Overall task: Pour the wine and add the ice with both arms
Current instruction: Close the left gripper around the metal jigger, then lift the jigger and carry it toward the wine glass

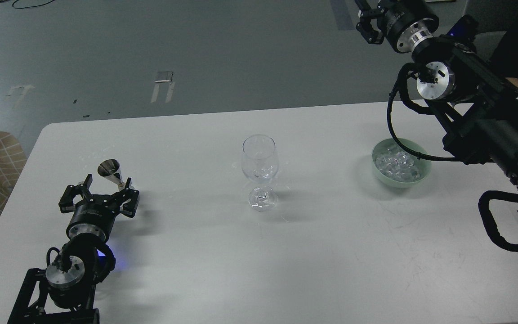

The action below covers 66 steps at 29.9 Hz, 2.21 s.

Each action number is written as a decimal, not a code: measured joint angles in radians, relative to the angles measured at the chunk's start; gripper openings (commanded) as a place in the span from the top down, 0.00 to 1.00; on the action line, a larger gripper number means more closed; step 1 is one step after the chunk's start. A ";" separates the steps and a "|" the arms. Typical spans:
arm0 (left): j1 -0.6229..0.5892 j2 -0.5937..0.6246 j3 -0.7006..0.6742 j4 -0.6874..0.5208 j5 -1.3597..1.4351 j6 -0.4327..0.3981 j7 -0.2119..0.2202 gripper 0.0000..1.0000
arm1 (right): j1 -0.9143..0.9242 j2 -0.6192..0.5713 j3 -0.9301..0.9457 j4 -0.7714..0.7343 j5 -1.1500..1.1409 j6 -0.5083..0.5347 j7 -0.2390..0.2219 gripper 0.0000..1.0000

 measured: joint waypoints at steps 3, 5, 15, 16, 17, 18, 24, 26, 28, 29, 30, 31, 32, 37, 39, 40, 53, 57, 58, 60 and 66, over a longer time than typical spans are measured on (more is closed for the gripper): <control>0.000 0.000 0.002 0.002 0.003 -0.002 -0.006 0.11 | 0.000 0.000 0.000 0.000 0.000 -0.001 0.000 0.00; -0.003 0.000 0.006 0.011 0.018 -0.002 -0.011 0.11 | 0.000 0.000 0.000 0.000 0.000 -0.001 0.000 0.00; -0.023 0.000 0.007 0.028 0.047 -0.002 0.001 0.27 | -0.004 0.000 -0.001 0.000 0.000 -0.001 0.000 0.00; -0.025 0.000 0.007 0.028 0.047 -0.002 0.001 0.27 | -0.004 0.000 -0.001 0.000 0.000 -0.001 0.000 0.00; -0.026 0.000 0.007 0.029 0.046 -0.002 0.001 0.27 | -0.004 -0.001 -0.001 0.000 0.000 -0.001 0.000 0.00; -0.028 0.000 0.007 0.030 0.046 -0.002 0.001 0.27 | -0.004 -0.001 -0.001 0.000 0.000 -0.001 0.000 0.00; -0.033 0.000 0.007 0.046 0.048 -0.001 -0.008 0.26 | -0.005 -0.001 -0.001 0.000 0.000 -0.001 0.000 0.00; -0.035 0.000 0.007 0.051 0.049 -0.001 -0.011 0.26 | -0.005 -0.001 -0.002 0.000 0.000 -0.001 0.000 0.00; -0.039 0.000 0.008 0.061 0.051 -0.001 -0.013 0.26 | -0.006 -0.002 -0.001 0.000 0.000 -0.001 0.000 0.00; -0.043 0.000 0.008 0.065 0.051 -0.001 -0.014 0.26 | -0.006 -0.002 -0.001 0.000 0.000 -0.001 0.000 0.00; -0.047 0.000 0.008 0.071 0.052 -0.001 -0.015 0.26 | -0.006 -0.002 -0.001 0.000 0.000 -0.001 0.001 0.00; -0.051 0.000 0.008 0.076 0.052 -0.001 -0.015 0.26 | -0.006 -0.002 -0.001 0.000 0.000 -0.001 0.001 0.00; -0.055 0.000 0.008 0.080 0.052 -0.002 -0.015 0.26 | -0.006 -0.002 -0.001 0.000 0.000 -0.001 0.001 0.00; -0.069 0.000 0.007 0.087 0.050 -0.003 -0.015 0.30 | -0.006 -0.002 -0.001 0.000 0.000 -0.001 0.001 0.00; -0.072 0.000 0.007 0.088 0.050 -0.003 -0.014 0.33 | -0.006 -0.002 -0.001 0.000 0.000 -0.001 0.001 0.00; -0.074 0.000 0.007 0.090 0.050 -0.003 -0.014 0.36 | -0.007 -0.002 -0.001 0.000 0.000 -0.001 0.001 0.00; -0.088 0.000 0.011 0.123 0.058 -0.003 -0.035 0.49 | -0.009 -0.001 -0.001 0.000 0.000 -0.001 0.000 0.00; -0.090 0.000 0.011 0.123 0.059 -0.007 -0.035 0.55 | -0.009 -0.001 -0.004 0.001 0.000 -0.001 0.000 0.00; -0.090 0.000 0.011 0.123 0.059 -0.008 -0.035 0.60 | -0.009 -0.001 -0.005 0.001 0.000 -0.001 0.000 0.00; -0.092 0.000 0.011 0.123 0.059 -0.011 -0.035 0.61 | -0.011 -0.001 -0.007 0.002 0.000 -0.001 0.000 0.00; -0.095 0.000 0.011 0.124 0.058 -0.023 -0.035 0.72 | -0.012 -0.001 -0.008 0.002 0.000 -0.001 0.000 0.00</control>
